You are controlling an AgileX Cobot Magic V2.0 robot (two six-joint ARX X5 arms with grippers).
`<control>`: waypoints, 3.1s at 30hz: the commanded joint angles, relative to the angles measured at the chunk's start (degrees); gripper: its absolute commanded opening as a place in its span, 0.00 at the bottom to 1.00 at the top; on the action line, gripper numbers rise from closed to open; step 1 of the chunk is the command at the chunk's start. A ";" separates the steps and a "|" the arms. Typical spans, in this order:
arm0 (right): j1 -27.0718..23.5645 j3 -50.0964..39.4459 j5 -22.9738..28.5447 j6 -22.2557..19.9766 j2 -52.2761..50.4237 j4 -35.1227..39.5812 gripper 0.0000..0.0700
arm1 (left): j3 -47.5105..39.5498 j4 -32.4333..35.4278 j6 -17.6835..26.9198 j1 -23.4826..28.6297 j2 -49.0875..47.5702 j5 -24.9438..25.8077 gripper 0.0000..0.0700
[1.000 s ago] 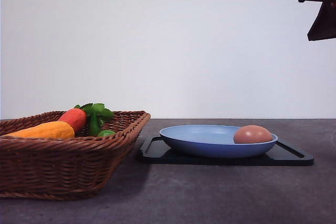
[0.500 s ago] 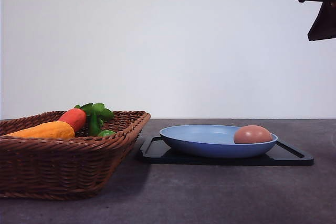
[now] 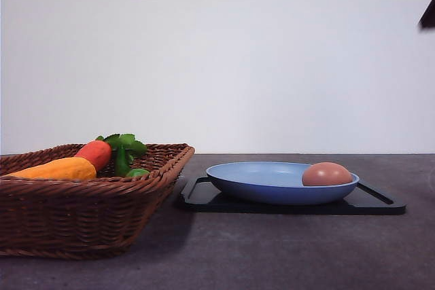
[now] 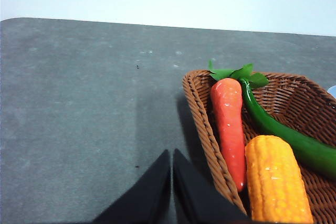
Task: Transfer egg from basket to plate and serve
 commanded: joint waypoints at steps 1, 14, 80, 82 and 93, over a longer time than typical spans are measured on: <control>-0.91 -1.00 -0.16 -2.54 -3.02 0.16 0.00 | -1.62 0.72 -0.31 -0.02 -0.09 -0.02 0.00; -18.15 -15.70 -18.29 -2.45 -27.18 0.16 0.00 | -1.62 0.72 -0.31 -0.02 -0.09 -0.02 0.00; -24.57 -20.64 -30.18 -0.52 -28.99 -6.19 0.00 | -1.62 0.74 -0.31 -0.02 -0.09 -0.02 0.00; -24.57 -20.64 -30.16 -0.53 -28.99 -6.19 0.00 | -1.62 0.74 -0.31 -0.02 -0.09 -0.02 0.00; -24.57 -20.64 -30.18 -0.53 -28.99 -6.19 0.00 | -1.62 0.74 -0.31 -0.02 -0.09 -0.02 0.00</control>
